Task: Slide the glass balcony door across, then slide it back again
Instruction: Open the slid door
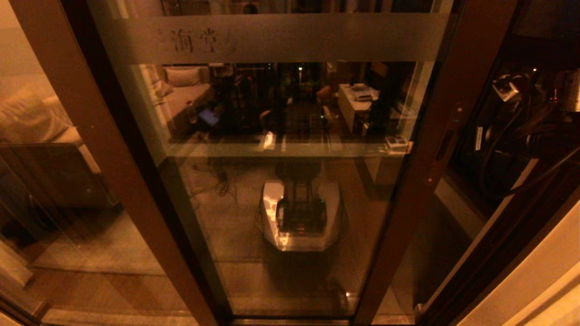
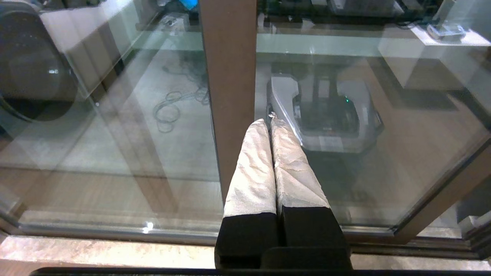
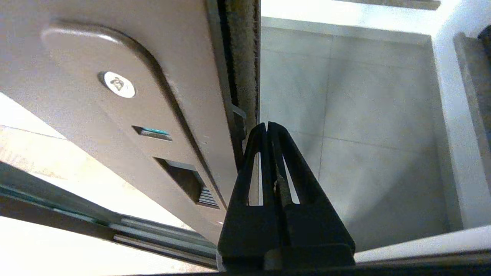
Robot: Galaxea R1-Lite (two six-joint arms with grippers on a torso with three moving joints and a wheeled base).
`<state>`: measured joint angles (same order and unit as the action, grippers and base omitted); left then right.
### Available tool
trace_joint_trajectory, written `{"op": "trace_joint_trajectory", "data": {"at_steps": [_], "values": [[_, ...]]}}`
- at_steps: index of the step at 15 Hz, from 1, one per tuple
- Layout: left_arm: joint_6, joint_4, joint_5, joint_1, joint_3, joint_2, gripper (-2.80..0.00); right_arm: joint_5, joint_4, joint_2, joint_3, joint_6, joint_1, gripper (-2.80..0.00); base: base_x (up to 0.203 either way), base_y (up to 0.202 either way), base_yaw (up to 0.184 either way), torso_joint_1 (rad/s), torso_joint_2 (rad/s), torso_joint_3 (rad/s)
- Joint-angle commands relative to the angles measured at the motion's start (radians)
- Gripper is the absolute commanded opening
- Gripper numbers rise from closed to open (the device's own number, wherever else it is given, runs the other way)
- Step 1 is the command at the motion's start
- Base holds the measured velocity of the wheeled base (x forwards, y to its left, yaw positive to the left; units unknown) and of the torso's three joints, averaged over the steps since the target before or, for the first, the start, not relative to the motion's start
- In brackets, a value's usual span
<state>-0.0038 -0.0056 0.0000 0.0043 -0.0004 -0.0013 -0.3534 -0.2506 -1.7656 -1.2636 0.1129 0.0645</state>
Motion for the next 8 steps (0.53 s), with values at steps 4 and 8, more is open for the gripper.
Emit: {"op": "trace_joint_trajectory", "data": {"at_steps": [4, 8], "values": [[-0.001, 0.0, 0.0, 0.0, 0.0, 0.001, -2.8, -0.007, -0.002, 0.001, 0.004, 0.001, -0.026, -2.8, 0.0, 0.0, 0.0, 0.0, 0.0, 0.0], [-0.001, 0.0, 0.0, 0.0, 0.0, 0.001, -2.8, -0.007, -0.002, 0.0, 0.003, 0.001, -0.048, -2.8, 0.0, 0.0, 0.0, 0.0, 0.0, 0.0]]}}
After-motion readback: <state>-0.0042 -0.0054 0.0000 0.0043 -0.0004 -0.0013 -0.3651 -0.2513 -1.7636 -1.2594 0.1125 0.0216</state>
